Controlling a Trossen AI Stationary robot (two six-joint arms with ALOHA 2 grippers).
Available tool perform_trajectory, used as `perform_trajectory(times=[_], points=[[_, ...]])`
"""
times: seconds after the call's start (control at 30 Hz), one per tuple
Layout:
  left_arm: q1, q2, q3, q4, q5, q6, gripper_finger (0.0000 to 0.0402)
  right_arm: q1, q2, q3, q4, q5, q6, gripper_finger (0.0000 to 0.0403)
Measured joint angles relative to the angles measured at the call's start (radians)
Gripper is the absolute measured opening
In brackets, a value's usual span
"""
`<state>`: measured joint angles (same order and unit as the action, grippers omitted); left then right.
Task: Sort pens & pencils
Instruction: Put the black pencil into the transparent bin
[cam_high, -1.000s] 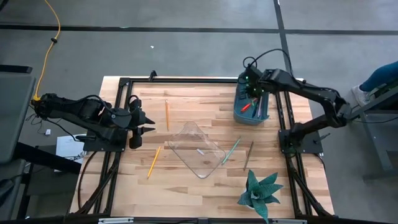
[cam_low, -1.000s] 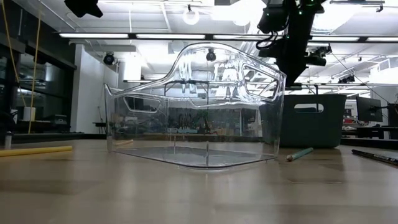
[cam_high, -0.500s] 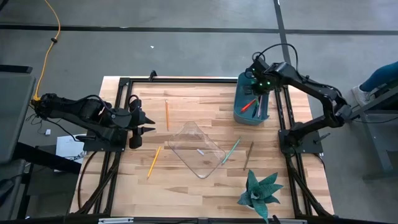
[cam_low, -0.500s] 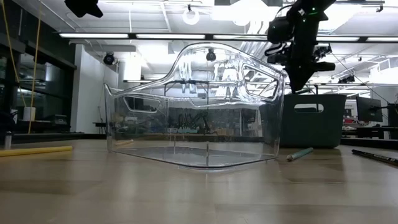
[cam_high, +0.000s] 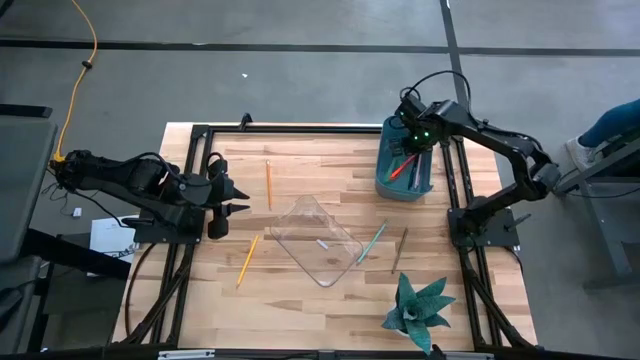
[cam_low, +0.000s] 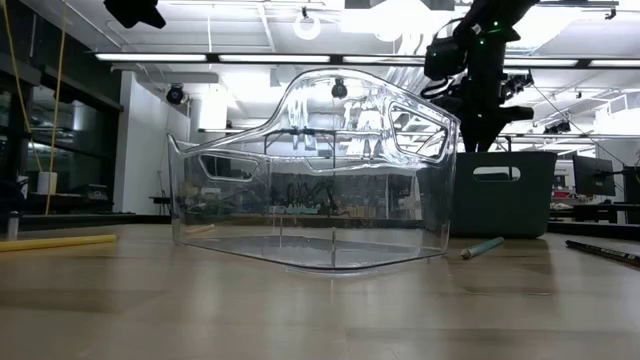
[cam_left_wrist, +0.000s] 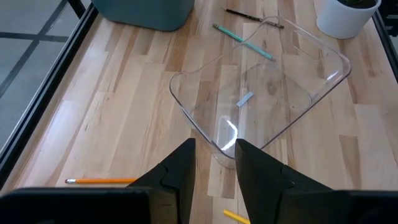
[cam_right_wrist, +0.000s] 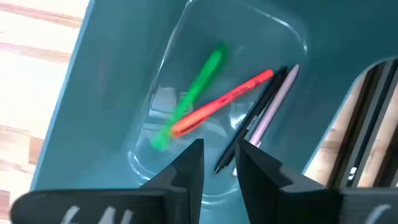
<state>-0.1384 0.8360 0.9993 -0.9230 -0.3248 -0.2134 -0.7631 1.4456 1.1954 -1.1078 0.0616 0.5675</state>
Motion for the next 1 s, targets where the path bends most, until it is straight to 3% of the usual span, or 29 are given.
perform_trajectory(times=[0.53,0.63,0.8,1.0], points=[[0.0,0.0,0.0,0.0,-0.001,-0.061,0.0101,0.146,-0.097,0.0,0.147,0.023,-0.102,0.0085],[0.0,0.0,0.0,0.0,-0.008,-0.119,0.0101,0.173,-0.126,0.0,0.189,-0.03,-0.147,0.0085],[0.0,0.016,0.0,-0.012,-0.004,-0.224,0.0101,0.229,-0.168,0.0,0.213,-0.209,-0.255,0.0085],[0.0,0.075,0.0,-0.046,0.101,-0.262,0.0101,0.36,-0.205,0.0,0.2,-0.398,-0.323,0.0085]])
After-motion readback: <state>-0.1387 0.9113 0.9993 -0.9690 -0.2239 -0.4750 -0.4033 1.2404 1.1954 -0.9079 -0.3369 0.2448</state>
